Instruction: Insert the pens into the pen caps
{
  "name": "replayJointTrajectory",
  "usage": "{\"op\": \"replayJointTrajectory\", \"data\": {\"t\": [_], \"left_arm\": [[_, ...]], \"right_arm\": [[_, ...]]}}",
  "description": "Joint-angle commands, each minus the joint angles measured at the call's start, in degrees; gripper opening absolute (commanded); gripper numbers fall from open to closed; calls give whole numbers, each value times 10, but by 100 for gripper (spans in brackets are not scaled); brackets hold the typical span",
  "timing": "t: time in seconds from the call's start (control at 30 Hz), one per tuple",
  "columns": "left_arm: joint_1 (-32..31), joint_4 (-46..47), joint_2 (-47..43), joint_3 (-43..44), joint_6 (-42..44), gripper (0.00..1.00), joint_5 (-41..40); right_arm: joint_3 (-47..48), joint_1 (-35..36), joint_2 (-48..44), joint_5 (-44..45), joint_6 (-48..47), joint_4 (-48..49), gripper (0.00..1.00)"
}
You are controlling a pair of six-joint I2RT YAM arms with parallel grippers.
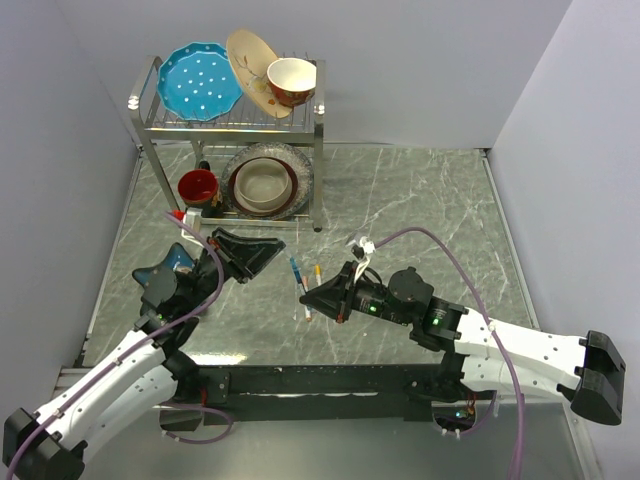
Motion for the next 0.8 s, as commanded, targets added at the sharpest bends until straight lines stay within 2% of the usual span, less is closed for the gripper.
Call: {"op": "replayJointTrajectory", "data": {"t": [0.0, 0.47, 0.7, 0.73, 0.77], "left_arm": [[-3, 10, -13, -4, -2, 1, 14], [-14, 4, -4, -13, 5, 1, 21], [-29, -11, 0, -8, 23, 1, 37], [-29, -16, 0, -5, 26, 4, 42], [-29, -25, -1, -3, 28, 17, 42]], "right_arm": [[32, 6, -4, 16, -12, 22, 0], [66, 6, 14, 16, -17, 12, 0], [79, 6, 10, 49, -28, -1, 0], [81, 6, 9, 52, -37, -11, 0], [86, 6, 7, 51, -41, -16, 0]]}}
